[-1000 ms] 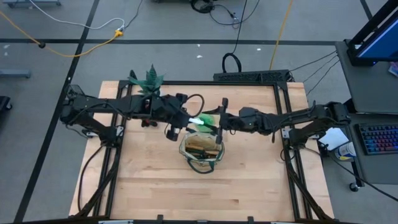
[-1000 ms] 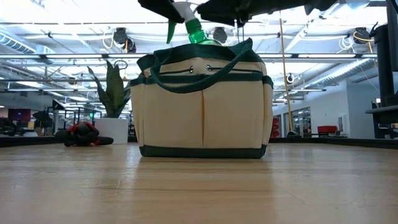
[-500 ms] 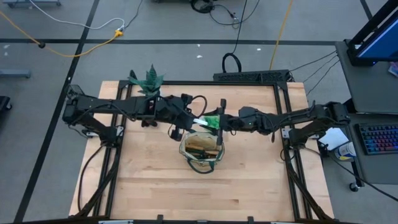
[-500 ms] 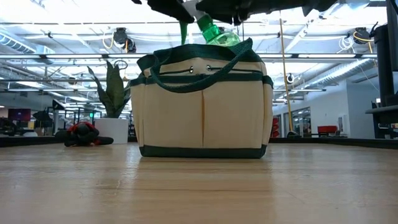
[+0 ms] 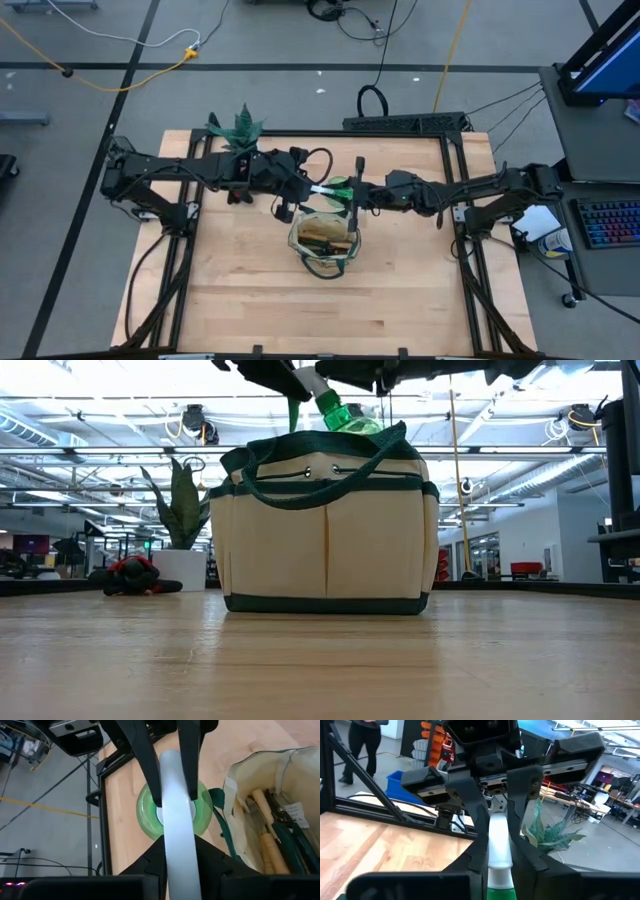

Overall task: Pick & Place Garden tools in Gardening bag
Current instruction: Put the green spray bottle into the gardening bag

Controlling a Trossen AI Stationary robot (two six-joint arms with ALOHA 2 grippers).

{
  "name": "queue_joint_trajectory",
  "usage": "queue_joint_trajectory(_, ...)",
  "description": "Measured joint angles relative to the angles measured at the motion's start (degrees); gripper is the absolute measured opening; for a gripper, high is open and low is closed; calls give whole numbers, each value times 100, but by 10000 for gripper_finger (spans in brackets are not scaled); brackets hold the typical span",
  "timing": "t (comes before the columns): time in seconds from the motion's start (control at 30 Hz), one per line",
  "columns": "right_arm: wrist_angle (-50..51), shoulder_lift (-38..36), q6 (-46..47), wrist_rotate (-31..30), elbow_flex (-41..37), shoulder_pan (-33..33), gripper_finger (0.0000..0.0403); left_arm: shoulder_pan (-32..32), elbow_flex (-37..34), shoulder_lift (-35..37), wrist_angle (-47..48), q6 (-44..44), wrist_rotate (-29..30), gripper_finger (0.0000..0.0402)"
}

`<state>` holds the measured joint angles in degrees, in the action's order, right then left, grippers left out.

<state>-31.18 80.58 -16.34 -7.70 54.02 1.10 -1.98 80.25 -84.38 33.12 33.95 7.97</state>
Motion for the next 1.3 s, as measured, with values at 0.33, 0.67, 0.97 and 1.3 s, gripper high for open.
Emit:
queue_joint_trajectory(0.33, 115, -4, 74, 9, 1, 0, 42, 3, 0, -2, 0, 24, -31, 75)
queue_joint_trajectory(0.67, 306, -7, 289, 23, 9, 0, 43, 3, 0, -4, 13, -33, -42, 76)
queue_joint_trajectory(0.97, 437, -7, 494, 5, 9, -2, 45, 5, -2, -4, 7, -280, 79, 93)
queue_joint_trajectory(1.3, 575, 2, 674, -28, 0, 0, 46, 9, -2, -4, -29, -167, 273, 191)
